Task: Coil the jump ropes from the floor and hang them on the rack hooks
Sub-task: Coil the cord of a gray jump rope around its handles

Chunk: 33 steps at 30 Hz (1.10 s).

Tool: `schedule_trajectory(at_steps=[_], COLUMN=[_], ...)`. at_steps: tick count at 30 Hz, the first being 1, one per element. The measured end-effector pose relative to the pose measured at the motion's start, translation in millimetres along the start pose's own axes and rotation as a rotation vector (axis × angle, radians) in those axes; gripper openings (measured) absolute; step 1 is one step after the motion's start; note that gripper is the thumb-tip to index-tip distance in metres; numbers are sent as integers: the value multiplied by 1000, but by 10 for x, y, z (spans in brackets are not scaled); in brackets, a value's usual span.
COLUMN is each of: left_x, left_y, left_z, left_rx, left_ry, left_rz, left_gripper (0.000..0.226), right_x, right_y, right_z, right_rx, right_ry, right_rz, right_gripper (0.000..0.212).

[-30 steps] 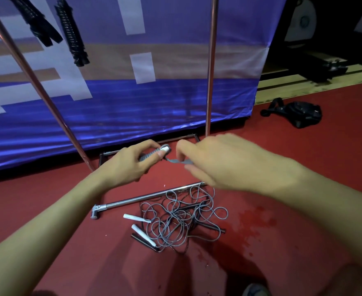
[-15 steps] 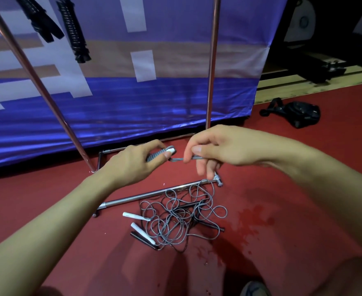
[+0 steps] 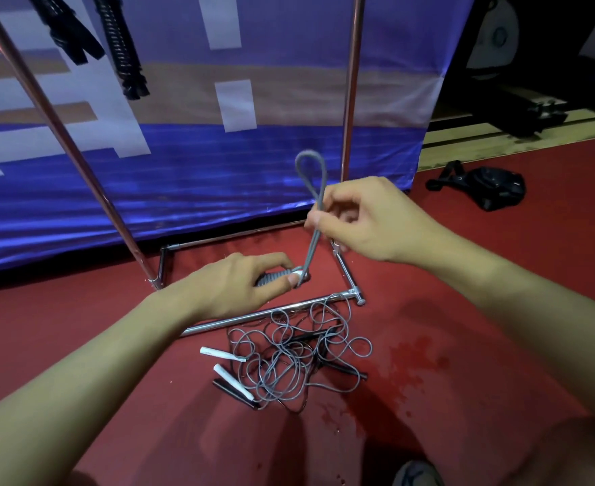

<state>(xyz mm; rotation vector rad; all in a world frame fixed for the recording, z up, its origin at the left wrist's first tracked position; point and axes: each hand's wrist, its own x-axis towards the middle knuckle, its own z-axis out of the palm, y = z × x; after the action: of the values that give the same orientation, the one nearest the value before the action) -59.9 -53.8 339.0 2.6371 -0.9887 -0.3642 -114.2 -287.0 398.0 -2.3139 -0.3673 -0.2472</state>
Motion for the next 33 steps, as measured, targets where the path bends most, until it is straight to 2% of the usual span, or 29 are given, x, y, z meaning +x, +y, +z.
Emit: schedule_trajectory(at_steps=[2,5,8,11,13,17,20,22,24,26,28,30,31,33], left_x=[-27,-61,-89,-112,-118,-129,-159,-183,-195,-205,-218,-228,-224,-213], left_y=[70,183,249,261,256,303,399,435,432,390,342,301,281,249], left_z=[-23,-63,-113,-153,-164,-179,-180,-175,-182,-193,-196,-177,-162,-149], left_rx=[7,32,109,105,127,110,101,41,-86,-257,-413,-530,-575,-643], left_ry=[-11,-19,-32,-15,35,74,85,86,84,50,6,-20,-15,33], left_rz=[38,79,87,85,117,192,228,244,264,283,291,299,296,285], left_gripper=[39,31,37,43,54,60,63,58,49,45,33,32,35,34], right_x=[13,30,44,43,45,71,79,61,52,68,94,104,105,104], right_y=[-10,-32,-81,-55,-19,88,130,151,202,262,296,281,277,285], right_z=[44,55,39,2,-12,31,101,151,183,208,237,247,251,271], right_rx=[224,496,814,1038,1000,599,419,368,417,646,1011,1312,1397,1497], right_ry=[-36,-68,-126,-102,-84,49,77,38,7,-9,-25,-24,-26,-57], right_rz=[109,227,323,371,358,323,345,339,360,489,697,855,907,964], right_gripper=[5,10,9,10,10,18,19,11,3,12,24,20,14,18])
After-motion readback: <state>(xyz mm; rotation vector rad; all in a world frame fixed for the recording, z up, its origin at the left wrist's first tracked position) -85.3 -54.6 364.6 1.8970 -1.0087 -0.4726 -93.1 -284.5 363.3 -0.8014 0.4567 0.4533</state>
